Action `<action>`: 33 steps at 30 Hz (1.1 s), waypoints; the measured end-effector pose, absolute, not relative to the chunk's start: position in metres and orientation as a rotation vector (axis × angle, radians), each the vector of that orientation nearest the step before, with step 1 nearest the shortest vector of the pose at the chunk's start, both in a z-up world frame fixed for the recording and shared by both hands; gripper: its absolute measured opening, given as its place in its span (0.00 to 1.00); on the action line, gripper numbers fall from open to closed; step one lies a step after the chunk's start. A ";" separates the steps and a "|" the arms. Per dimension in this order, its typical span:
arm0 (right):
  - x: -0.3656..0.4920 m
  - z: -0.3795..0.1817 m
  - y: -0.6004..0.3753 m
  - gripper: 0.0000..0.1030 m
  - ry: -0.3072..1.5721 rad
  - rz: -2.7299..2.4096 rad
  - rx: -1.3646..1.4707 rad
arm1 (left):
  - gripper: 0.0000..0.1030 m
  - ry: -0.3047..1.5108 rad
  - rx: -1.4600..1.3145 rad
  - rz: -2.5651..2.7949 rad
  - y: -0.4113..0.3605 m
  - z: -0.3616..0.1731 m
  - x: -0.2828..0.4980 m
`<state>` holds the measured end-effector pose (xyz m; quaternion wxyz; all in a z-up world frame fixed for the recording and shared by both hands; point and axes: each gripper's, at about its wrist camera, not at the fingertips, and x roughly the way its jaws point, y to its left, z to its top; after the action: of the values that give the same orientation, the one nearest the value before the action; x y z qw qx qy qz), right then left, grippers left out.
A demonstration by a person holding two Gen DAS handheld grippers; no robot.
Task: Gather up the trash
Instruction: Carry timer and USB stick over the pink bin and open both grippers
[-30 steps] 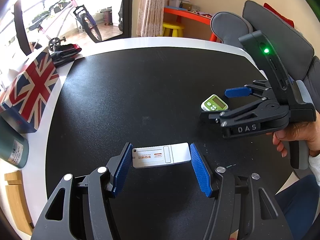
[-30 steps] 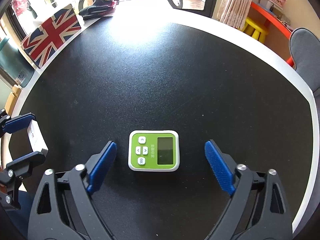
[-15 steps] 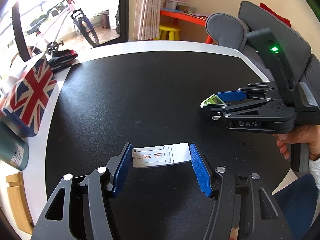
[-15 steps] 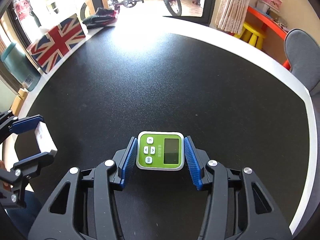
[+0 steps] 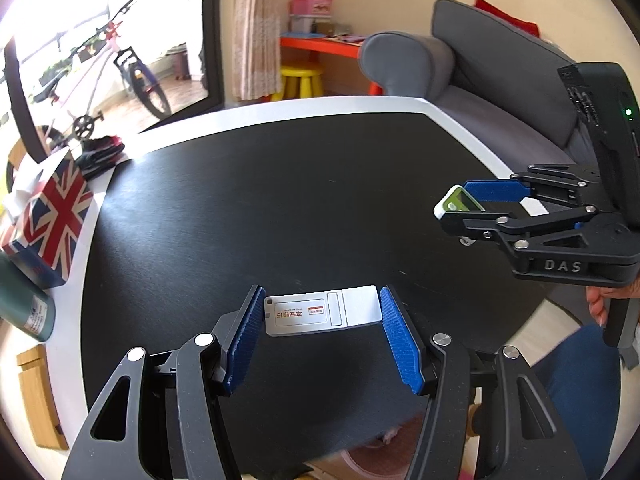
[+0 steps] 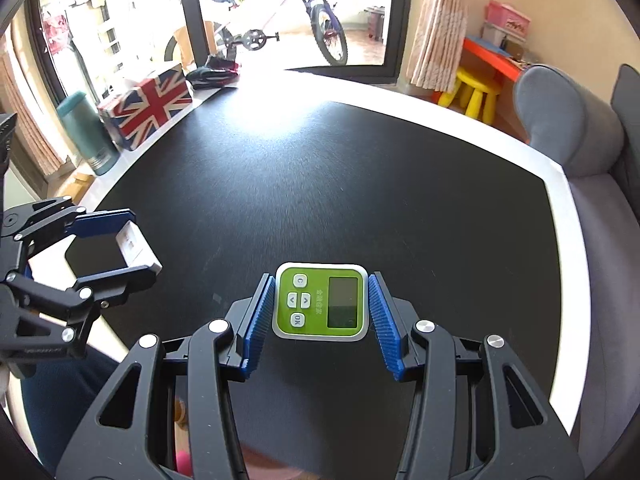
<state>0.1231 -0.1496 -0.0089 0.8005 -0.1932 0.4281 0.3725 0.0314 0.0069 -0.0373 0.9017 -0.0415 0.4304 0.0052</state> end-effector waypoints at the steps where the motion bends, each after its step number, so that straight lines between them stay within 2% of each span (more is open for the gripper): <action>1: 0.116 -0.006 -0.157 0.47 0.909 0.796 -0.415 | 0.56 0.888 -0.080 0.004 0.001 -0.036 0.026; 13: 0.037 -0.004 -0.222 0.47 0.902 0.826 -0.388 | 0.56 0.893 -0.069 -0.045 -0.042 -0.041 -0.028; 29: -0.024 -0.061 -0.230 0.47 1.035 0.925 -0.385 | 0.56 0.932 -0.113 -0.041 -0.050 -0.064 -0.072; 30: -0.024 -0.062 -0.228 0.49 1.035 0.924 -0.388 | 0.56 0.934 -0.116 -0.038 -0.048 -0.065 -0.072; 32: -0.024 -0.061 -0.227 0.61 1.031 0.922 -0.385 | 0.56 0.934 -0.118 -0.037 -0.047 -0.065 -0.073; 33: -0.023 -0.061 -0.228 0.63 1.030 0.921 -0.380 | 0.56 0.934 -0.119 -0.038 -0.047 -0.064 -0.074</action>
<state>-0.0233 -0.2280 -0.0607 0.7540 -0.1741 0.4720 0.4223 -0.0738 -0.0472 -0.0644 0.8911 -0.0572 0.4498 -0.0183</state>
